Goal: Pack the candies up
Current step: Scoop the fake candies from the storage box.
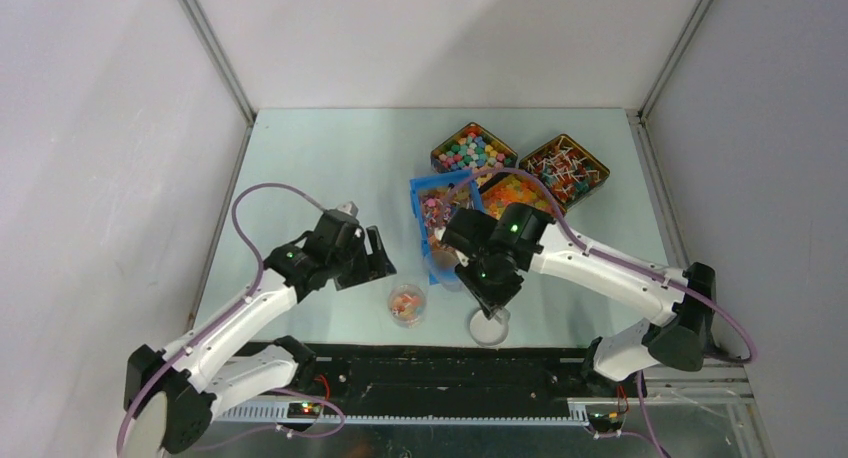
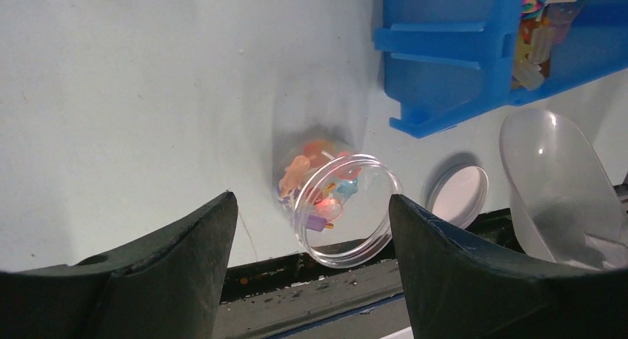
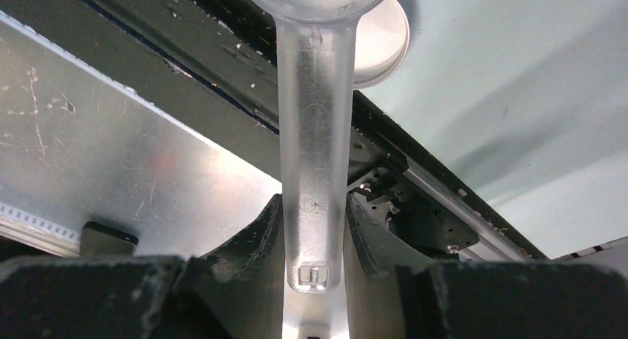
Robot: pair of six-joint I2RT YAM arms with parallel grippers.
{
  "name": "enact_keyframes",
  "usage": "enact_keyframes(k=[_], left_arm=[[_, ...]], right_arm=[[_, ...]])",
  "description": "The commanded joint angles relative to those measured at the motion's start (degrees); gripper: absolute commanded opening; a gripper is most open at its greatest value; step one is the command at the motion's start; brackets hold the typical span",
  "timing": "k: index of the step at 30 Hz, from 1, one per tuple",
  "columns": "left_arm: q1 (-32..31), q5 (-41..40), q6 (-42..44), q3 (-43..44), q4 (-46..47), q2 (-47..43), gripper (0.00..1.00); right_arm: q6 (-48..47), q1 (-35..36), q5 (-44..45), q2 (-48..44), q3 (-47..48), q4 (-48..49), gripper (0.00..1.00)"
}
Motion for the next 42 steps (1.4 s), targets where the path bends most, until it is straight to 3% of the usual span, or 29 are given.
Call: enact_keyframes(k=[1, 11, 27, 42], left_arm=[[0.2, 1.8, 2.6, 4.3, 2.7, 2.7, 0.81], [-0.8, 5.0, 3.4, 11.5, 7.2, 12.3, 0.8], [-4.4, 4.0, 4.1, 22.4, 6.7, 28.8, 0.78], [-6.4, 1.3, 6.4, 24.6, 5.7, 32.6, 0.67]], right_arm=[[0.4, -4.3, -1.0, -2.4, 0.0, 0.6, 0.0], [-2.8, -12.1, -2.6, -1.4, -0.1, -3.5, 0.0], [-3.1, -13.1, -6.6, 5.7, 1.0, -6.3, 0.0], [-4.6, -15.0, -8.0, 15.3, 9.8, -10.0, 0.0]])
